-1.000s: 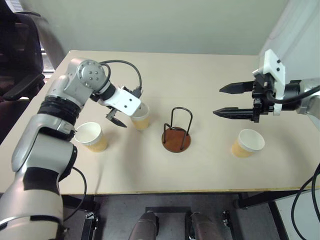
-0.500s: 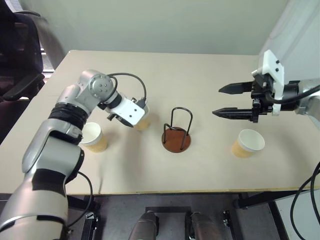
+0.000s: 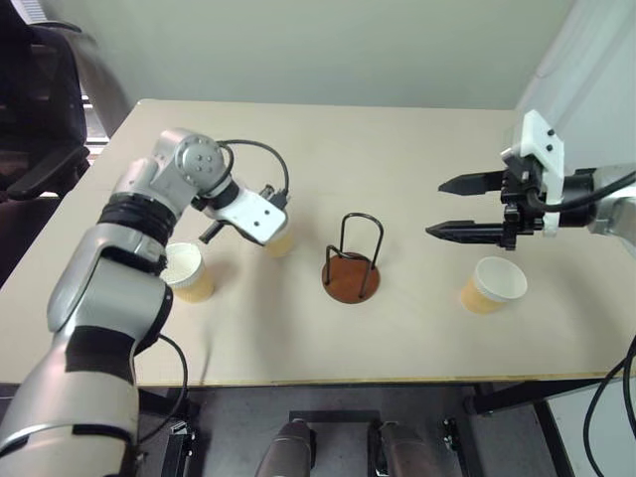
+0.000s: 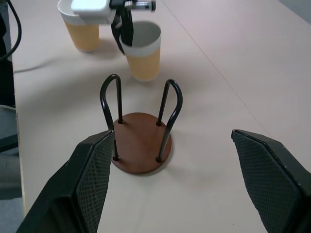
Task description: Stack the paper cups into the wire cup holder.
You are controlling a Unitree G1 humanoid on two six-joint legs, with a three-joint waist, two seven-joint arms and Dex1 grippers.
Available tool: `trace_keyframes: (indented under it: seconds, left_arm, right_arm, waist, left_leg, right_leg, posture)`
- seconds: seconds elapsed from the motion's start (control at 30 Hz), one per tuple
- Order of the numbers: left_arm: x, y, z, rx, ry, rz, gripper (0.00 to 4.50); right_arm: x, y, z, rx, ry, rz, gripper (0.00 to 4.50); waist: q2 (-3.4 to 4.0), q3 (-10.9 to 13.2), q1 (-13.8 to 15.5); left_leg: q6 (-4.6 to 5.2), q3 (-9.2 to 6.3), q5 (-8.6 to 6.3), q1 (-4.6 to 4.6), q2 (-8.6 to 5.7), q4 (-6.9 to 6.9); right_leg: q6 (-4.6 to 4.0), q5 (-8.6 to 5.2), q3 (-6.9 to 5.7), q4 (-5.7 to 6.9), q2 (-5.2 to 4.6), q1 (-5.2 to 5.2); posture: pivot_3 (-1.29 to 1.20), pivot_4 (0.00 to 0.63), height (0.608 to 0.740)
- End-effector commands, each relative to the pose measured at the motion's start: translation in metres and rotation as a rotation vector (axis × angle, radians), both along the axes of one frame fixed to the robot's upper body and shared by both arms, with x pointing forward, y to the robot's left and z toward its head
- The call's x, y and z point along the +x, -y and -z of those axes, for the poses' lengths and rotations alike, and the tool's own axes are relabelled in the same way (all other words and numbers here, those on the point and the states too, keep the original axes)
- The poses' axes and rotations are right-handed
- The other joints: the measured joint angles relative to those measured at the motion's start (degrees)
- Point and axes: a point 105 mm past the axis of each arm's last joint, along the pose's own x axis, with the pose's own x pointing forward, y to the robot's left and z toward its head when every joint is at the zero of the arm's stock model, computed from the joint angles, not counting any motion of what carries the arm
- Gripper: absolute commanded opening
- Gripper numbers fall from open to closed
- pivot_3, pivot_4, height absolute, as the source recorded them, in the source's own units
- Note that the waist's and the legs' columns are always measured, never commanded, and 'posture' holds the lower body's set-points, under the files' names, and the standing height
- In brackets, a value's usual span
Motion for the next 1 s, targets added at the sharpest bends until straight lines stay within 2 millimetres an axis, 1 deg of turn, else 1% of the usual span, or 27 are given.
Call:
trace_keyframes:
  seconds: [0.03,0.13,0.2,0.27,0.33,0.37,0.5,0.77,0.87,1.0]
  left_arm:
    - [0.006,0.027,-0.05,-0.103,0.097,0.022,0.02]
    - [0.01,0.045,-0.076,-0.167,0.168,0.03,0.02]
    - [0.011,0.061,-0.094,-0.21,0.211,0.052,0.02]
    - [0.01,0.071,-0.103,-0.231,0.229,0.07,0.02]
    - [0.005,0.091,-0.118,-0.259,0.246,0.121,0.02]
    - [0.001,0.1,-0.124,-0.276,0.24,0.144,0.02]
    - [-0.011,0.121,-0.134,-0.313,0.195,0.212,0.02]
    - [-0.026,0.14,-0.146,-0.345,0.155,0.281,0.02]
    - [-0.028,0.138,-0.146,-0.337,0.149,0.289,0.02]
    - [-0.034,0.134,-0.14,-0.319,0.11,0.302,0.02]
  right_arm:
    - [-0.002,0.008,-0.011,-0.013,0.047,0.015,3.93]
    - [-0.001,0.012,-0.009,-0.027,0.041,0.023,3.93]
    - [0.0,0.016,-0.008,-0.038,0.035,0.031,3.93]
    - [0.0,0.019,-0.007,-0.046,0.032,0.035,3.93]
    - [-0.001,0.023,-0.006,-0.063,0.024,0.04,3.93]
    - [-0.002,0.025,-0.005,-0.071,0.022,0.042,3.93]
    - [-0.004,0.029,-0.005,-0.085,0.015,0.049,3.93]
    - [-0.011,0.048,-0.003,-0.151,-0.011,0.073,3.93]
    - [-0.008,0.054,-0.003,-0.17,0.0,0.085,3.93]
    - [-0.005,0.057,-0.004,-0.182,0.011,0.093,3.93]
  waist:
    - [0.0,0.0,0.2]
    - [-0.01,0.0,0.32]
    - [0.01,0.01,0.21]
    - [0.04,0.02,0.12]
    - [0.08,0.04,0.15]
    - [0.11,0.06,0.1]
    - [0.16,0.09,0.08]
    - [0.37,0.15,0.26]
    - [0.37,0.14,0.26]
    - [0.41,0.14,0.15]
  left_leg:
    - [0.02,0.02,-0.02,-0.02,-0.01,-0.01]
    - [0.13,0.04,-0.08,-0.12,-0.04,0.01]
    - [0.21,0.12,-0.13,-0.12,-0.06,-0.01]
    - [0.28,0.17,-0.18,-0.11,-0.05,-0.05]
    - [0.31,0.3,-0.19,-0.1,-0.07,-0.07]
    - [0.31,0.22,-0.19,-0.15,0.01,-0.04]
    - [0.32,0.37,-0.2,-0.23,0.01,-0.06]
    - [0.32,0.69,-0.2,-0.27,0.01,0.01]
    - [0.41,0.97,-0.26,-0.21,-0.05,0.02]
    - [0.89,1.45,-0.53,-0.1,-0.02,0.07]
  right_leg:
    - [0.0,0.0,-0.02,-0.02,-0.01,0.0]
    - [0.05,0.03,-0.03,-0.09,-0.07,0.0]
    - [0.07,0.03,0.03,-0.15,-0.16,0.0]
    - [0.11,0.03,0.07,-0.24,-0.18,0.02]
    - [0.15,0.02,0.05,-0.32,-0.07,0.02]
    - [0.21,0.05,0.1,-0.37,-0.14,0.02]
    - [0.3,0.09,0.14,-0.59,0.01,0.0]
    - [0.65,0.08,0.55,-0.89,0.04,0.01]
    - [0.79,0.11,0.89,-0.91,0.1,0.0]
    - [1.07,0.23,1.38,-0.93,0.07,-0.03]
  posture:
    - [0.0,0.15,0.74]
    - [0.0,0.15,0.74]
    - [0.0,0.15,0.74]
    - [0.0,0.15,0.74]
    - [0.0,0.15,0.74]
    - [0.0,0.15,0.74]
    - [0.0,0.15,0.74]
    - [0.0,0.15,0.74]
    - [0.0,0.15,0.74]
    - [0.0,0.15,0.74]
